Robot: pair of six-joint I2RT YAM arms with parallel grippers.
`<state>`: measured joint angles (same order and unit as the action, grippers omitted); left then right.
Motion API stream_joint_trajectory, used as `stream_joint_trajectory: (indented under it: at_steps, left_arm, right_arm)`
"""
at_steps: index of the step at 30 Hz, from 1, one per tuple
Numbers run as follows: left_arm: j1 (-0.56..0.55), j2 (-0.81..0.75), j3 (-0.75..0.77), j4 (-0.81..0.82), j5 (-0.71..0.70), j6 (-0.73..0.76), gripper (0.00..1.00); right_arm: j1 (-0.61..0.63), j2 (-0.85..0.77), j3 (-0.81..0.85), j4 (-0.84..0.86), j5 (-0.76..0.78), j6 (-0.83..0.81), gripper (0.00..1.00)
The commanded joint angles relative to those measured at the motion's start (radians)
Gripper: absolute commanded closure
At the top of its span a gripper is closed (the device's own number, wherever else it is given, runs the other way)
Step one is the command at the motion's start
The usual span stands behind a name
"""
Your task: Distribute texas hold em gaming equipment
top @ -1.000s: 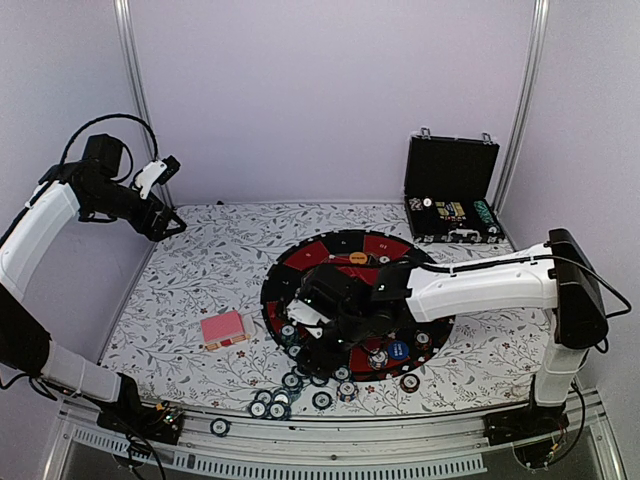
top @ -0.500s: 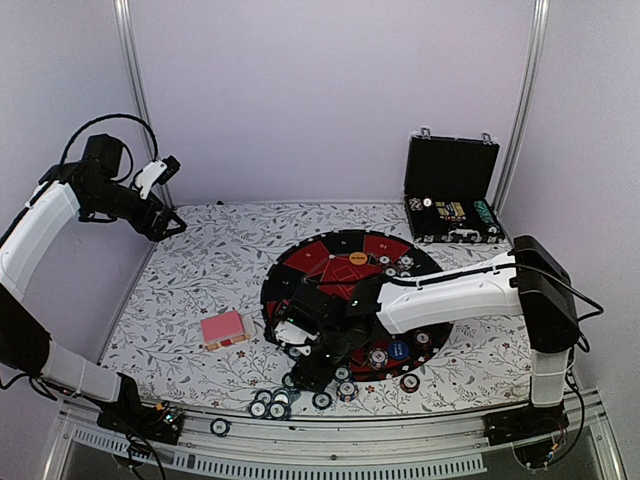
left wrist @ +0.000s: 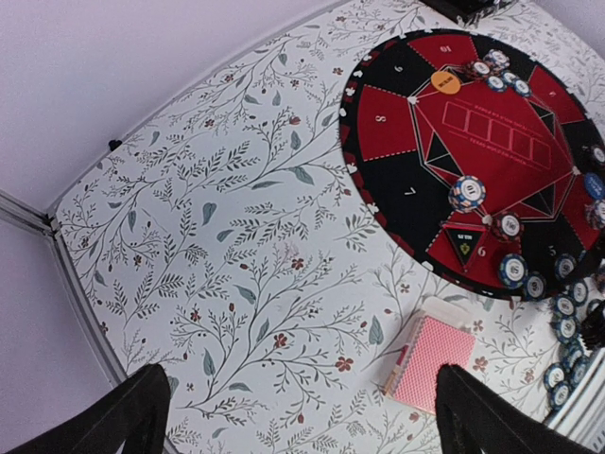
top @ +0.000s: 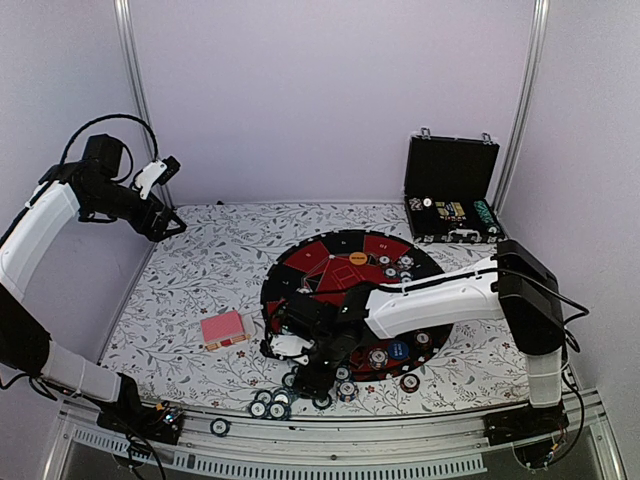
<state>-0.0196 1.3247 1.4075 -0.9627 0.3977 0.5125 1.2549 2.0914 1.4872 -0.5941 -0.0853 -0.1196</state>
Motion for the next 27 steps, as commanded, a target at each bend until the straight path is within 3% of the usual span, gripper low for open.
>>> stream_joint_trajectory:
  at_steps: [1, 13, 19, 27]
  left_arm:
    - [-0.009, 0.010, 0.020, -0.010, 0.002, 0.004, 0.00]
    - [-0.009, 0.015, 0.033, -0.015, -0.004, 0.015, 0.00]
    - [-0.009, 0.019, 0.035, -0.015, -0.004, 0.014, 0.00]
    - [-0.009, 0.025, 0.048, -0.019, -0.003, 0.014, 0.00]
  right_arm:
    - [0.005, 0.048, 0.040, -0.008, 0.008, -0.023, 0.14]
    - [-0.007, 0.105, 0.081, 0.024, -0.020, -0.027, 0.20]
    - [-0.012, 0.110, 0.083, 0.048, -0.046, -0.020, 0.28]
    - [-0.012, 0.140, 0.113, 0.062, -0.081, -0.026, 0.28]
